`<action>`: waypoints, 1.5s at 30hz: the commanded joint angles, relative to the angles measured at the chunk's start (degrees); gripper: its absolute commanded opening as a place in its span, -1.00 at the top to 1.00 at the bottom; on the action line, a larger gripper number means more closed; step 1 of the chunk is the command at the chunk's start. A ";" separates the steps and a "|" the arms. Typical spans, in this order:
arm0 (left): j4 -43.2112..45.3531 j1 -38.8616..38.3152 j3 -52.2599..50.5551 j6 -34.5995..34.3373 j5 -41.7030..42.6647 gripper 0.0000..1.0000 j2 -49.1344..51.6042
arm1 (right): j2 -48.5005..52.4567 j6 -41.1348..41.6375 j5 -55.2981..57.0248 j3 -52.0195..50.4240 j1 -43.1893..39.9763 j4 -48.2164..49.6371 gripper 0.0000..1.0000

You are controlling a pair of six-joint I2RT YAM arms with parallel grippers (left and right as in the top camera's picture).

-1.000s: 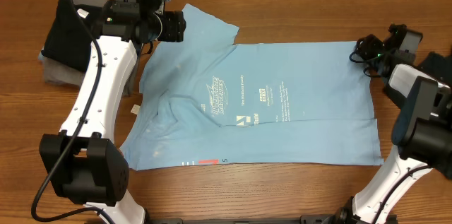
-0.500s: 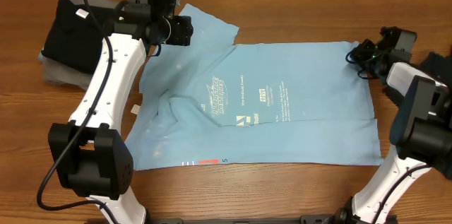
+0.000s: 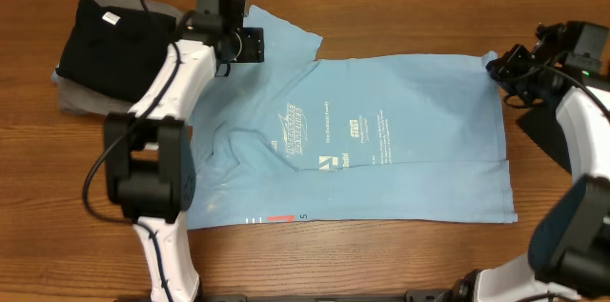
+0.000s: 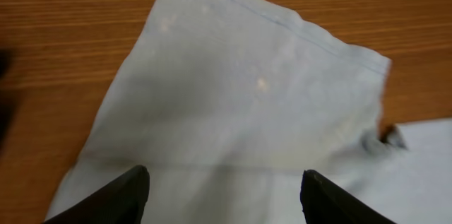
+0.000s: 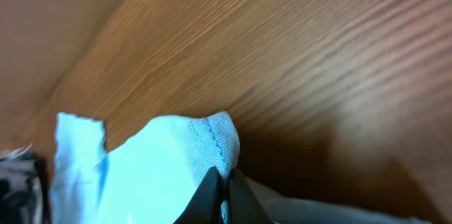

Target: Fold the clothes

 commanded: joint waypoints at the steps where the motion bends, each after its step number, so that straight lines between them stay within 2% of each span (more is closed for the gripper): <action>1: 4.90 -0.26 0.81 -0.85 -1.36 -0.44 3.54 | -2.93 -0.42 -0.50 1.27 -0.04 -3.23 0.92; 7: 14.80 -0.33 0.81 -0.85 -3.41 -0.42 9.18 | -3.26 -1.90 -0.70 1.25 0.13 -9.77 0.92; 10: 15.93 -0.37 0.81 -0.83 -3.89 -0.30 11.45 | -3.26 -3.50 -0.66 1.25 0.61 -10.49 0.92; 12: 16.06 -0.37 0.81 -0.79 -4.20 -0.15 12.94 | -3.28 -3.50 -0.66 1.25 0.90 -10.47 0.92; 15: 15.47 -0.37 0.81 -0.85 -4.15 -0.08 14.64 | -3.26 -3.48 -0.66 1.25 1.16 -10.45 0.92; 17: 14.69 -0.37 0.81 -0.85 -3.30 0.10 15.08 | -3.26 -3.48 -0.63 1.25 1.20 -10.36 0.92; 18: 14.43 -0.37 0.81 -0.85 -2.71 0.25 15.08 | -3.26 -3.48 -0.63 1.25 1.20 -10.25 0.92; 20: 13.79 -0.37 0.83 -0.85 -1.11 0.81 14.93 | -3.26 -3.50 -0.11 1.25 1.20 -10.05 0.92; 21: 13.20 -0.37 0.85 -0.92 -0.07 0.90 14.67 | -3.28 -3.48 0.15 1.25 1.20 -9.92 0.92; 27: 7.74 -0.37 0.90 -1.88 2.75 0.92 10.08 | -3.26 -3.41 4.81 1.25 1.18 -7.30 0.92; 33: -1.42 -0.24 0.87 -1.01 1.31 0.92 -0.61 | -3.26 -3.34 9.97 1.25 1.18 -6.40 0.92; 39: -15.98 -0.07 0.87 -1.03 -8.26 0.92 -11.85 | -3.28 -2.75 15.23 1.25 0.94 -6.82 0.92; 45: -31.30 -0.04 0.87 -1.07 -9.57 0.91 -16.50 | -3.34 0.39 15.74 1.27 0.50 -11.76 0.92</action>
